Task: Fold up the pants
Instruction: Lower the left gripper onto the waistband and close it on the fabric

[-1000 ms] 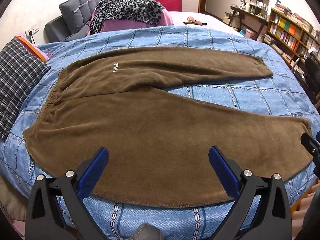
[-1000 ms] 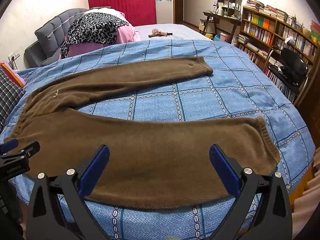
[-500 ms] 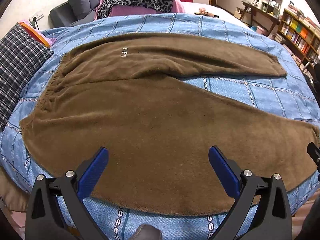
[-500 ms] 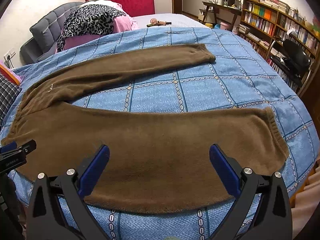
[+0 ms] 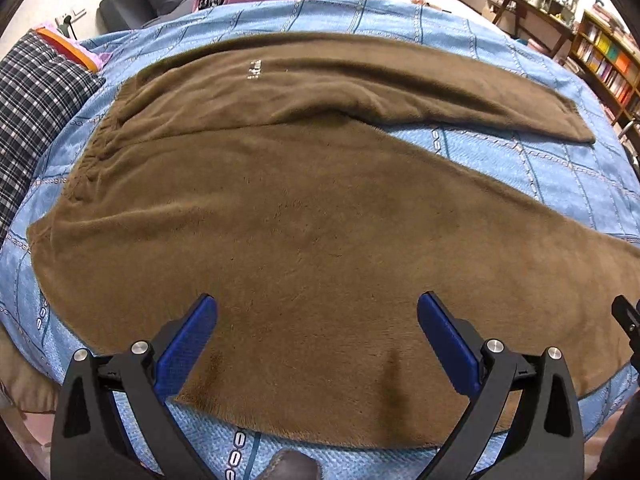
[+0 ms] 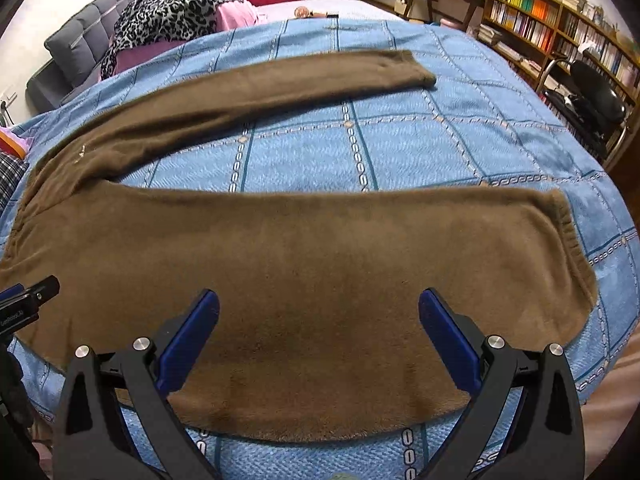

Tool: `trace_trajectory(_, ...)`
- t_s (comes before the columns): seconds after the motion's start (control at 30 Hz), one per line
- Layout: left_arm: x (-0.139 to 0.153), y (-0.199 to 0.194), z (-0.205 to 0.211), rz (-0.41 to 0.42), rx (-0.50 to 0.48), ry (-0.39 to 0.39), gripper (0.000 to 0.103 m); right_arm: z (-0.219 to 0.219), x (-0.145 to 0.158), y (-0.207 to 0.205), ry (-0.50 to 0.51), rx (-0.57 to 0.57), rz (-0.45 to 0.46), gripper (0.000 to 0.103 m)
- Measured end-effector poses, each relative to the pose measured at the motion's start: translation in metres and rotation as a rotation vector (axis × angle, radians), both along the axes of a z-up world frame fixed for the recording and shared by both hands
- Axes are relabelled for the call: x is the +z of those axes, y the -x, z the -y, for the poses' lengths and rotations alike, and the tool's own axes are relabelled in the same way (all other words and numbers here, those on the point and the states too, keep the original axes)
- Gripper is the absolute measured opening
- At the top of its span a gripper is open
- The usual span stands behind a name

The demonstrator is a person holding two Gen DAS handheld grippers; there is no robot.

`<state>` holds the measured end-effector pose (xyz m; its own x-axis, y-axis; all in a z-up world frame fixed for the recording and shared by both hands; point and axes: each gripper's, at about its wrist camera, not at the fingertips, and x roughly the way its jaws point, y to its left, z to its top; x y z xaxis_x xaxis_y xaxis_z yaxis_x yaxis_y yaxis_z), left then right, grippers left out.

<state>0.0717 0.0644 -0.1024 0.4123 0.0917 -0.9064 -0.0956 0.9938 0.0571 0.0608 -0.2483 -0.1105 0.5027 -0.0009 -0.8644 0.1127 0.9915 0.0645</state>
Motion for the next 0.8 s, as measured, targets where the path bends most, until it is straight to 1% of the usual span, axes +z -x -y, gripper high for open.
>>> trace_trajectory(0.1, -0.007, -0.002, 0.0, -0.018, 0.002, -0.004, 0.098, 0.0, -0.006, -0.001, 0.0, 0.005, -0.006, 0.1)
trace_trajectory(0.3, -0.026, -0.006, -0.004, -0.071, 0.012, -0.017, 0.098, -0.004, -0.024, -0.004, 0.009, 0.021, -0.052, 0.1)
trace_trajectory(0.5, -0.04, -0.007, -0.01, -0.103, 0.017, 0.011, 0.098, -0.007, -0.038, -0.008, 0.026, 0.04, -0.086, 0.1)
trace_trajectory(0.6, -0.043, -0.006, -0.013, -0.101, 0.011, 0.032, 0.098, -0.007, -0.041, -0.009, 0.024, 0.046, -0.092, 0.1)
trace_trajectory(0.7, -0.047, -0.002, -0.022, -0.078, 0.001, 0.075, 0.098, -0.007, -0.045, -0.01, 0.02, 0.055, -0.101, 0.1)
trace_trajectory(0.8, -0.048, 0.001, -0.029, -0.068, -0.01, 0.101, 0.098, -0.006, -0.05, -0.011, 0.003, 0.065, -0.113, 0.1)
